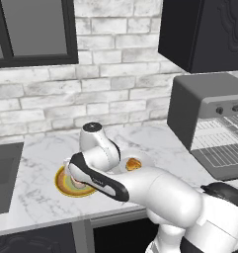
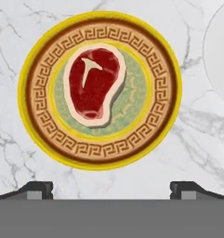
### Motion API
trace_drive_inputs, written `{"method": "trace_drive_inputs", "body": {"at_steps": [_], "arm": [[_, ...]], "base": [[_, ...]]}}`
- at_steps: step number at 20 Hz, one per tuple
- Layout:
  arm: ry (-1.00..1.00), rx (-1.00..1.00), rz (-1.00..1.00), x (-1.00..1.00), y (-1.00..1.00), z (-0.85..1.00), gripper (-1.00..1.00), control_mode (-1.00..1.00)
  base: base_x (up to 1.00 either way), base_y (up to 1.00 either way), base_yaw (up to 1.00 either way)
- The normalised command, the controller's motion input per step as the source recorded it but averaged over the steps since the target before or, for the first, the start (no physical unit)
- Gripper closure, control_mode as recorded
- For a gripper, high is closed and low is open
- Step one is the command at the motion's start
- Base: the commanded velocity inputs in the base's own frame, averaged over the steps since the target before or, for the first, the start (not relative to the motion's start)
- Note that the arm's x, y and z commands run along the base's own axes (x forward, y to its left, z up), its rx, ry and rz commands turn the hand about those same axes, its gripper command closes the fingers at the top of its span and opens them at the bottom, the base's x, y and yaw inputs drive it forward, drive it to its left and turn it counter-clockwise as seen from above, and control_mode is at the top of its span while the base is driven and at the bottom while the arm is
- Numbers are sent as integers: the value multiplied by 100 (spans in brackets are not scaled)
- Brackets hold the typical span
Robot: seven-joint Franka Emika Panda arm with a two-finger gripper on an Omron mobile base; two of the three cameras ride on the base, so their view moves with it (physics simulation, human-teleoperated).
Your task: Open the toaster oven door. Place the bread on the top rack in the toaster oven and place the steak on the bottom rack.
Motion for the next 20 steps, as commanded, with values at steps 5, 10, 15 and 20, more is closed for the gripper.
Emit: {"method": "trace_drive_inputs", "body": {"at_steps": [5,10,15,20], "arm": [[-5,0,-4,11,1,-17,-100,-100],[-3,0,0,22,15,-14,-100,-100],[0,0,0,25,15,-17,-100,-100],[1,0,0,27,12,-19,-100,-100]], "base": [[0,0,0],[0,0,0],[0,0,0],[0,0,0]]}}
